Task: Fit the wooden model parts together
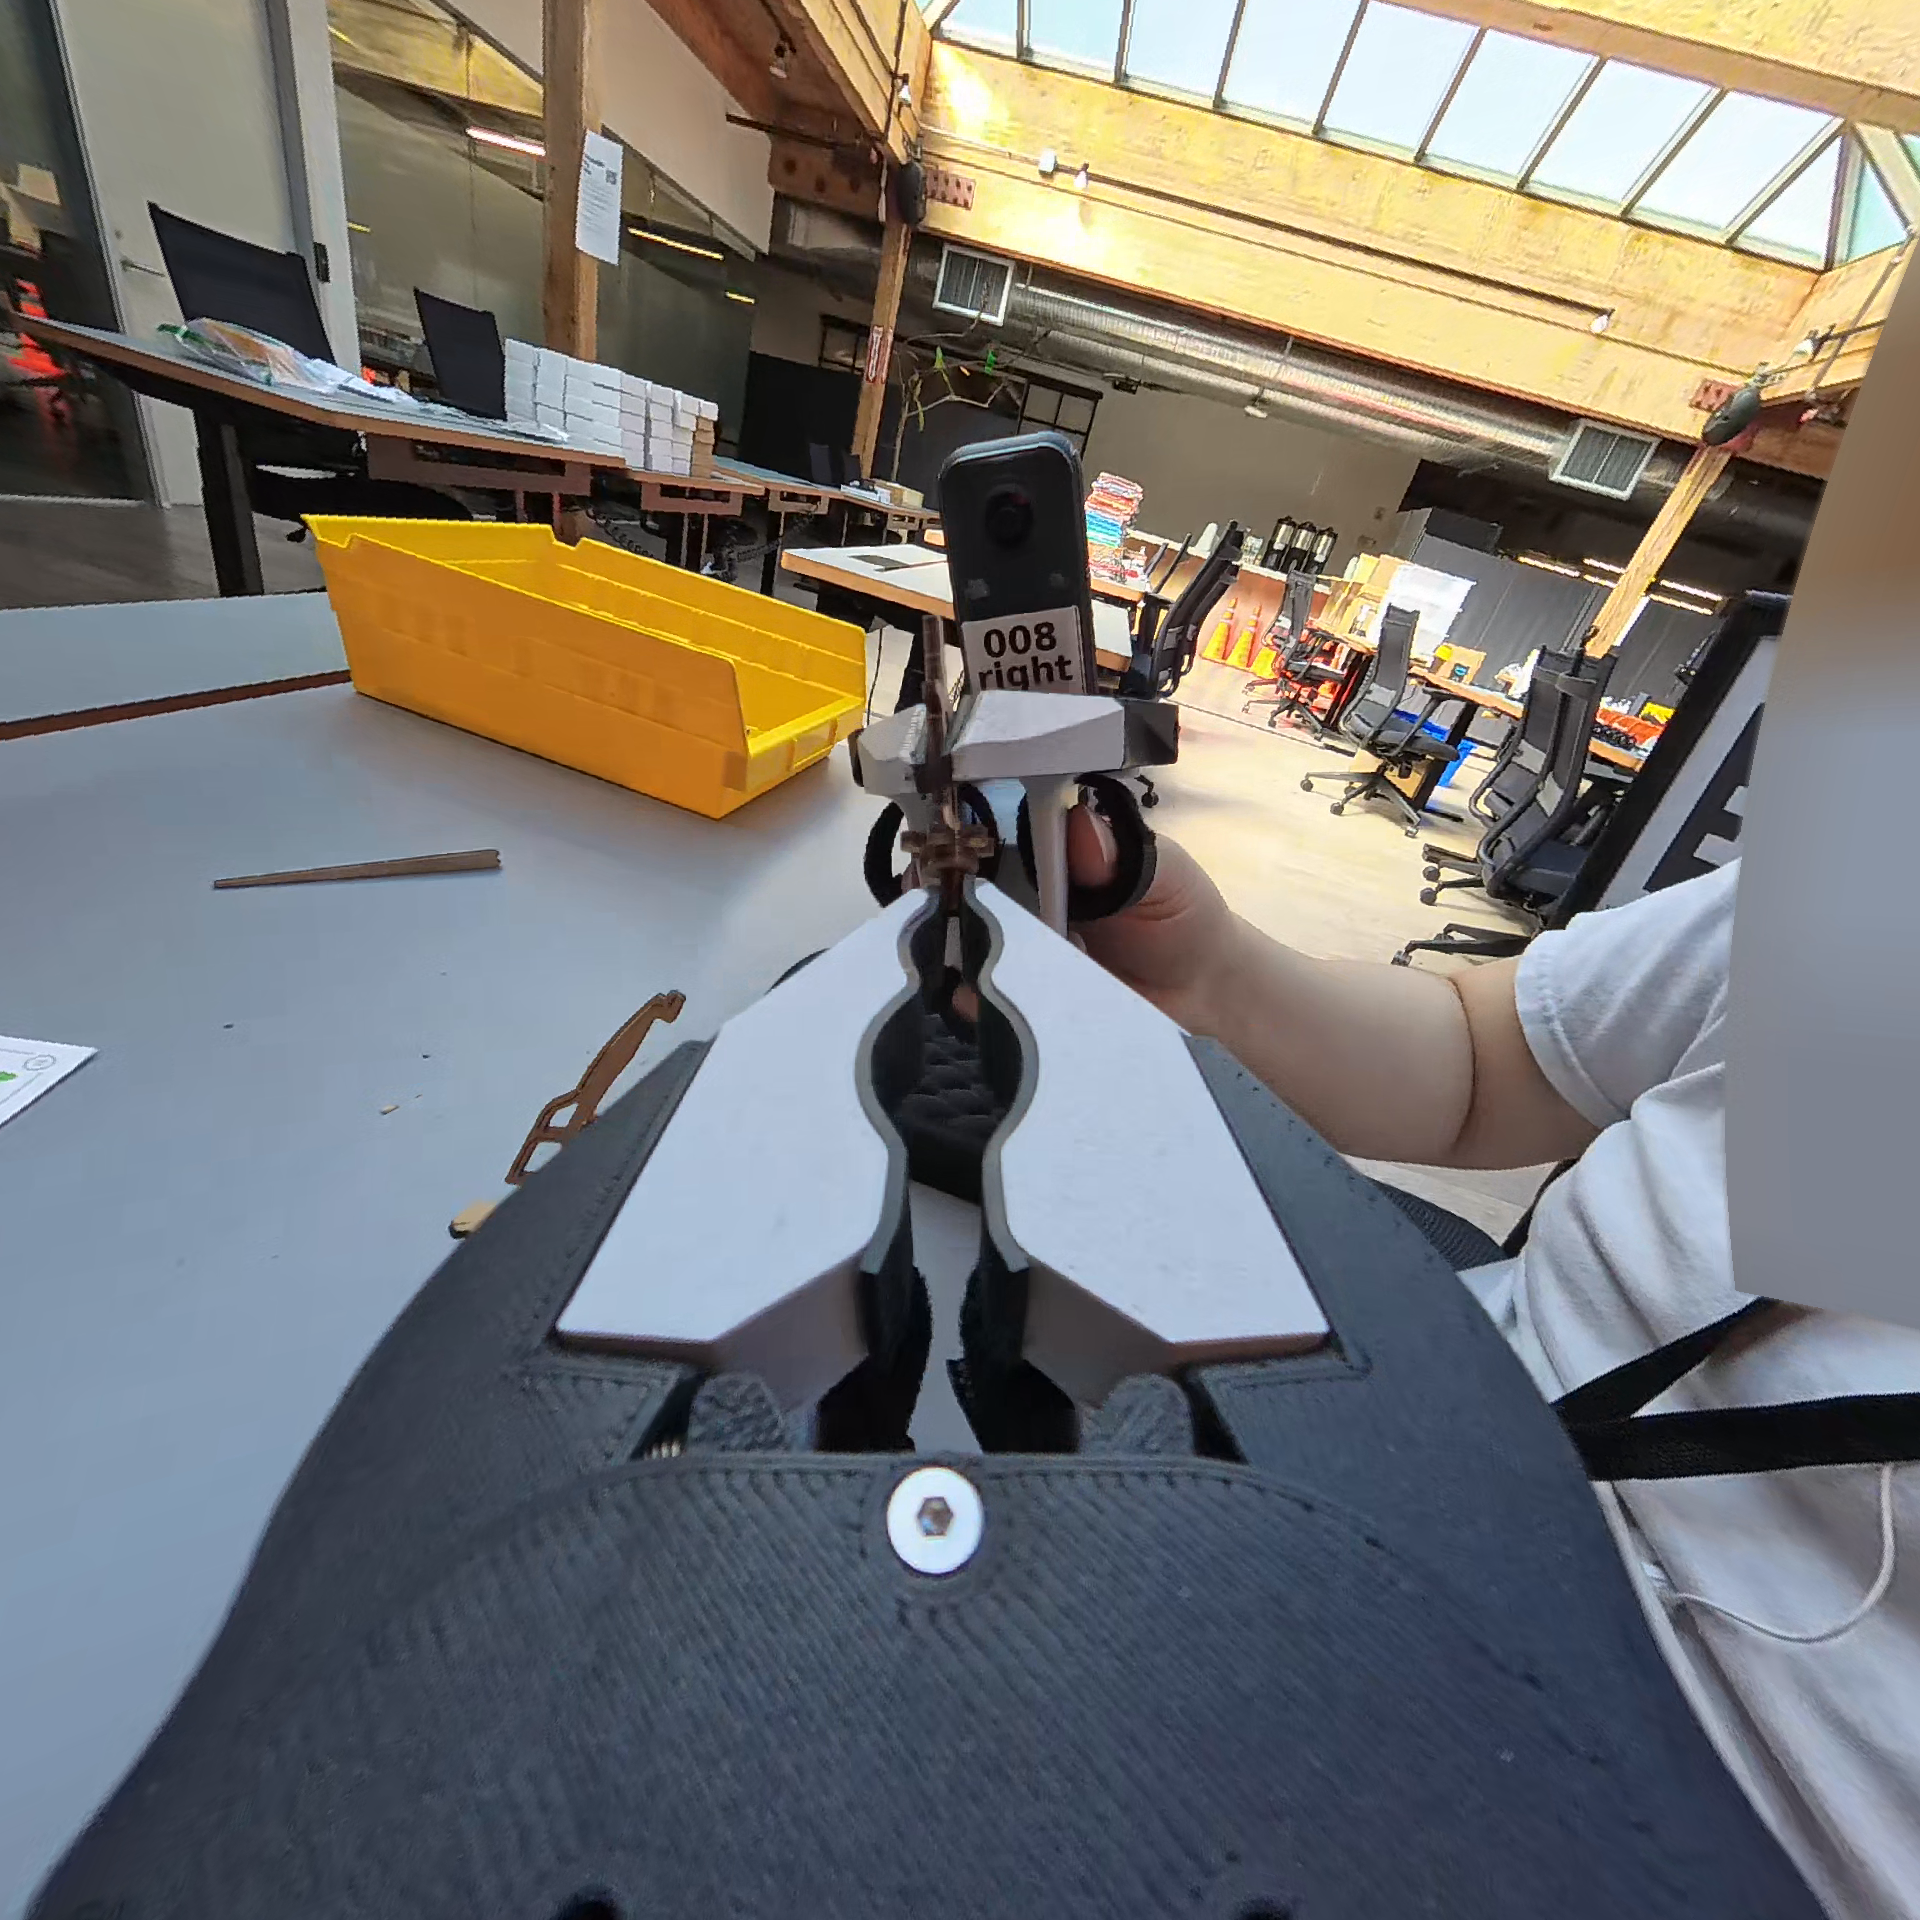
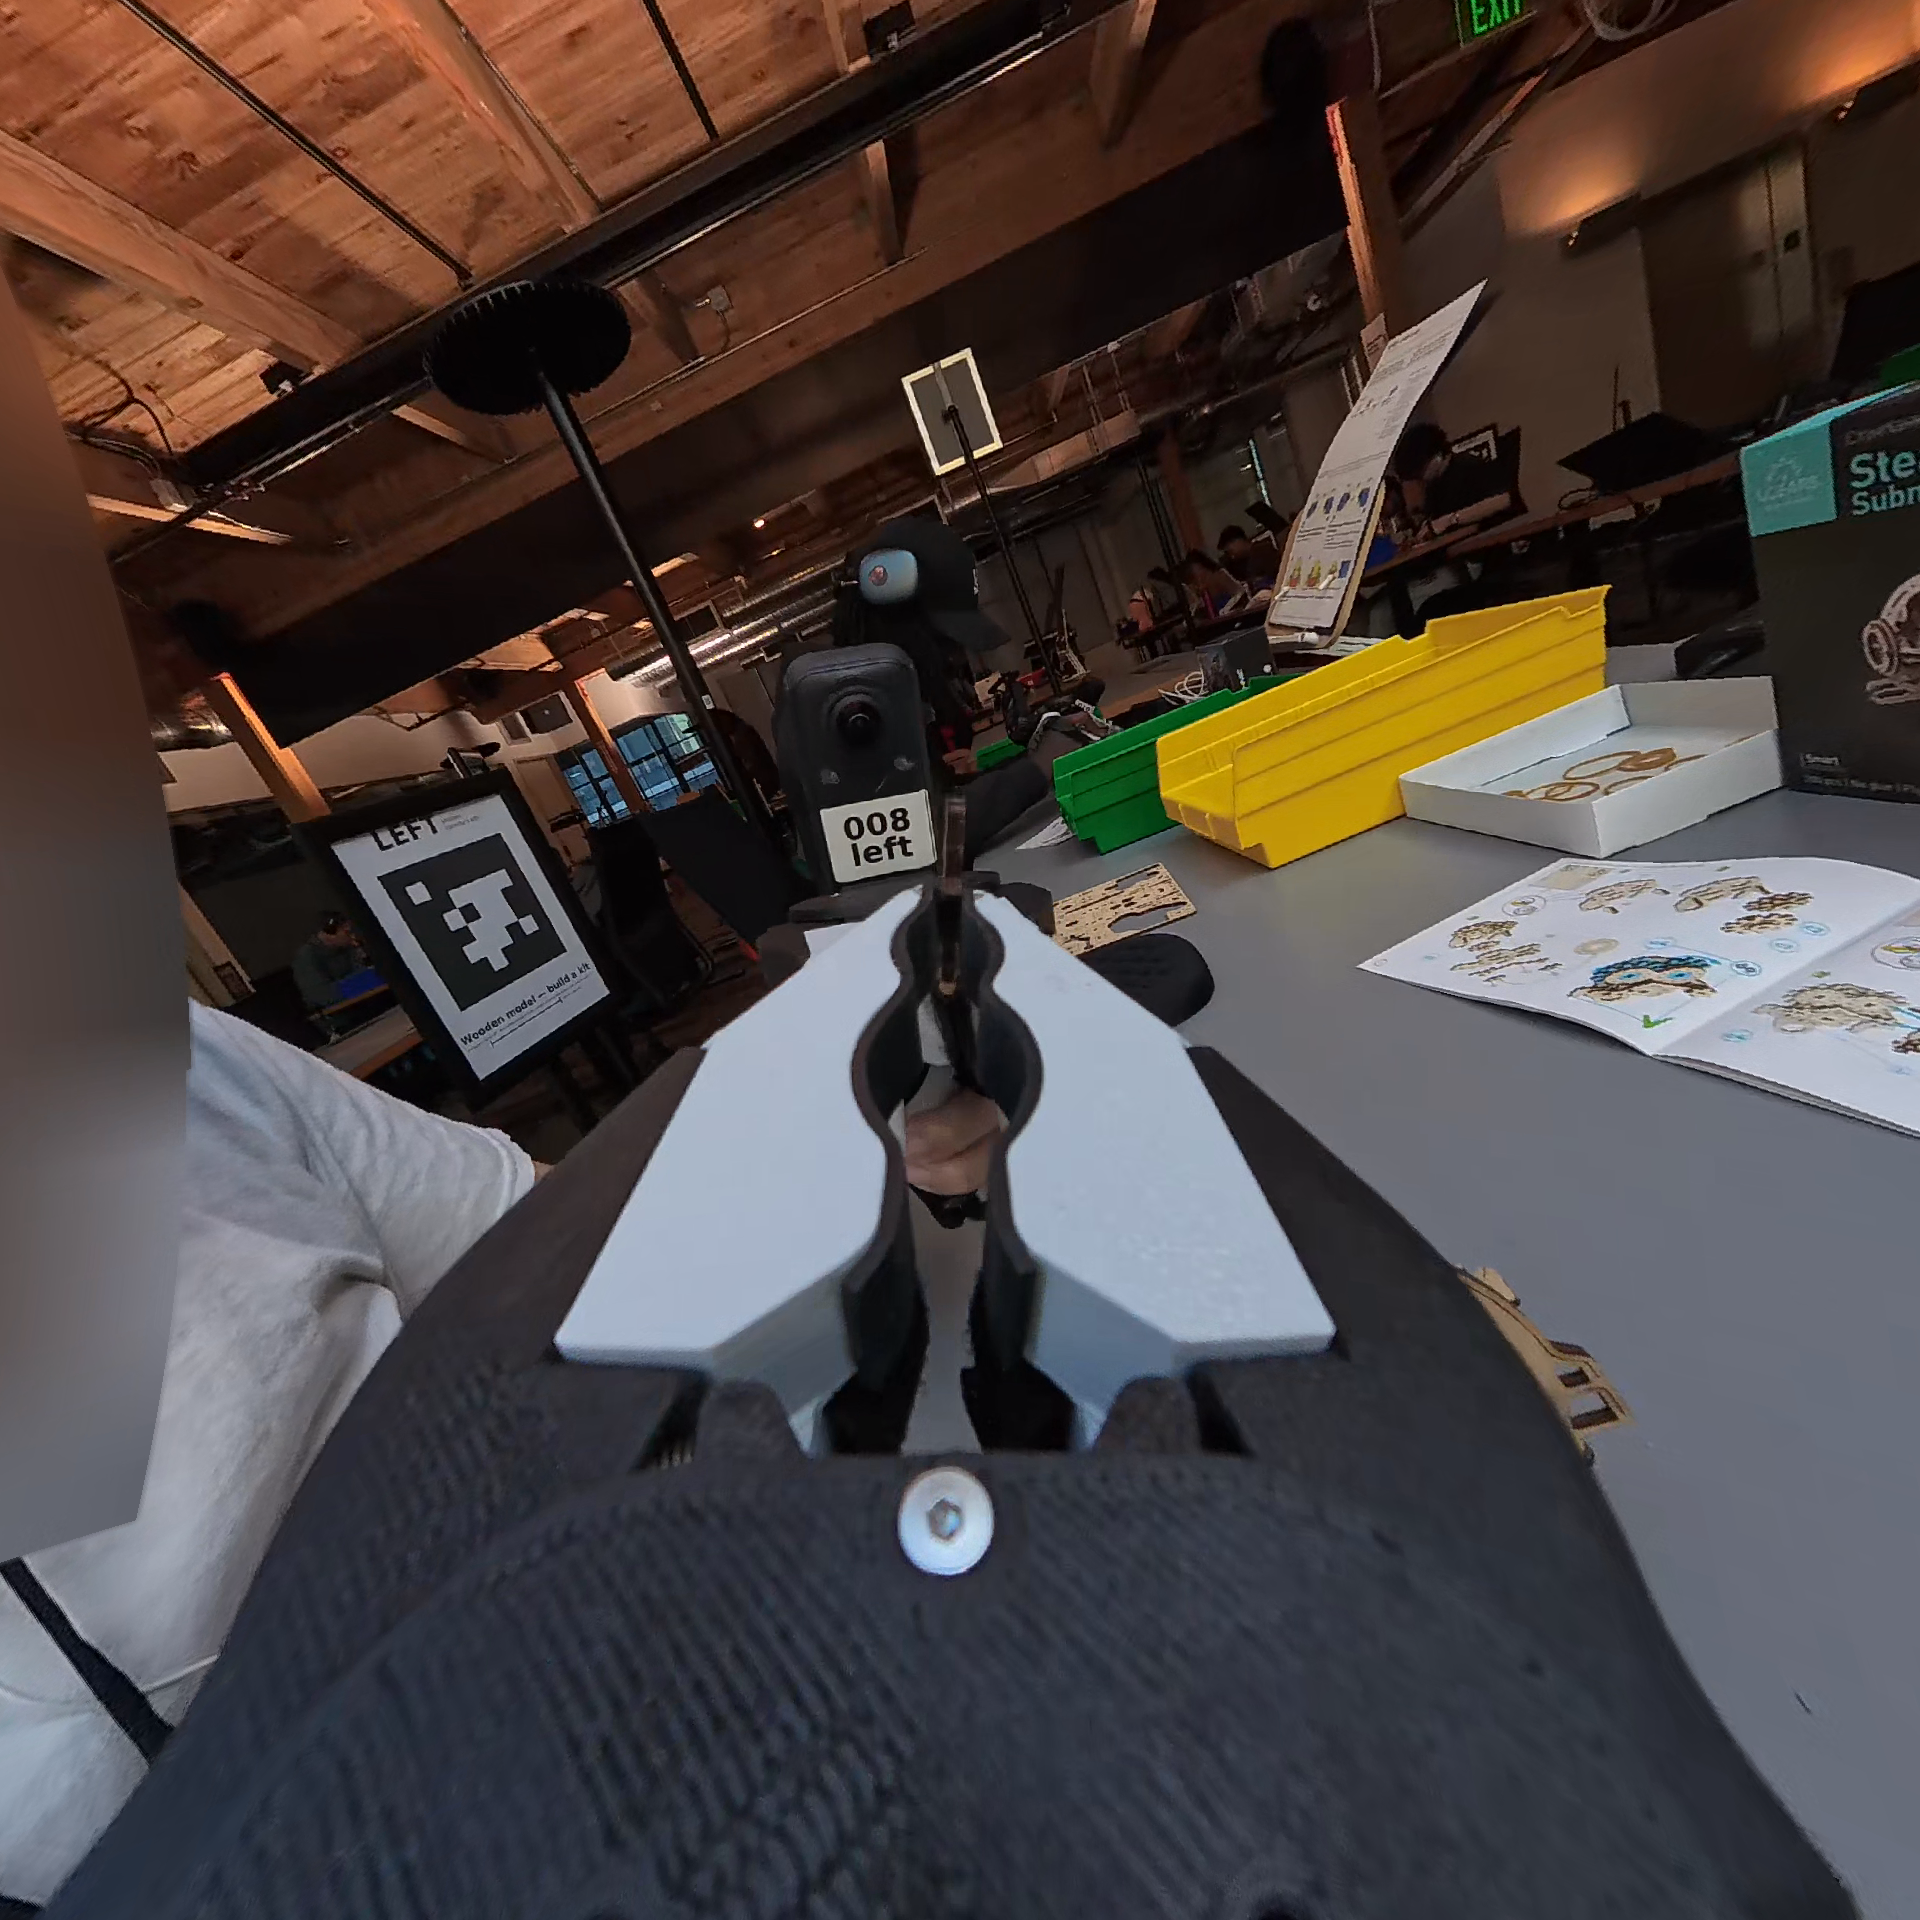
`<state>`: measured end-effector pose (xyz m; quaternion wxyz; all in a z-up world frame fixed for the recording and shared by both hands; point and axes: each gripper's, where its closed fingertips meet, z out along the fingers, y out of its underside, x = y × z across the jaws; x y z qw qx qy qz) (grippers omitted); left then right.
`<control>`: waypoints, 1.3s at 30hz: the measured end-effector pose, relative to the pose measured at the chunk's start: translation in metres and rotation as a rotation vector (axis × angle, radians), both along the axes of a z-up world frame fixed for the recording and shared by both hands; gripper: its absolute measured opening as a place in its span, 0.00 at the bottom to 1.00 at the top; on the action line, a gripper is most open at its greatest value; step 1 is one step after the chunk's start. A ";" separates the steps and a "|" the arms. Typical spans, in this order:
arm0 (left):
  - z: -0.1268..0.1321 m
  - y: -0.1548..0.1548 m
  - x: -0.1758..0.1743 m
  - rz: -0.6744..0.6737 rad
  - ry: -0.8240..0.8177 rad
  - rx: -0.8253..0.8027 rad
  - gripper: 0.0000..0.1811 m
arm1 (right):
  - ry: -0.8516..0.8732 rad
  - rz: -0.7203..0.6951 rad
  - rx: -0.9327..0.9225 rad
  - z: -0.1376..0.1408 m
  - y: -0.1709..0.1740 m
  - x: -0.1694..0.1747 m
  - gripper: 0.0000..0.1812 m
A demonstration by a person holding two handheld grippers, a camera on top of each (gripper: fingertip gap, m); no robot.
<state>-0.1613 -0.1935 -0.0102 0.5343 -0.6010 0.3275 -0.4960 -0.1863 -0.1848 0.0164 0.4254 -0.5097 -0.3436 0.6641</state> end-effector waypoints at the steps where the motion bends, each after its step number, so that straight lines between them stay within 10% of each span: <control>1: -0.003 -0.001 -0.001 -0.007 0.013 -0.003 0.00 | -0.011 0.004 0.003 -0.003 0.000 0.000 0.00; 8: -0.050 -0.009 -0.021 -0.196 0.340 -0.272 0.00 | -0.297 -0.064 0.384 -0.025 0.011 0.019 0.25; 16: -0.065 -0.017 -0.036 -0.415 0.591 -0.564 0.00 | -0.803 -0.066 1.112 -0.064 0.001 0.010 0.20; 19: -0.072 -0.016 -0.036 -0.433 0.621 -0.585 0.00 | -0.774 -0.049 1.128 -0.072 -0.006 0.004 0.07; 39: -0.082 -0.022 -0.032 -0.552 0.581 -0.627 0.00 | -0.840 -0.068 0.999 -0.095 -0.007 0.006 0.03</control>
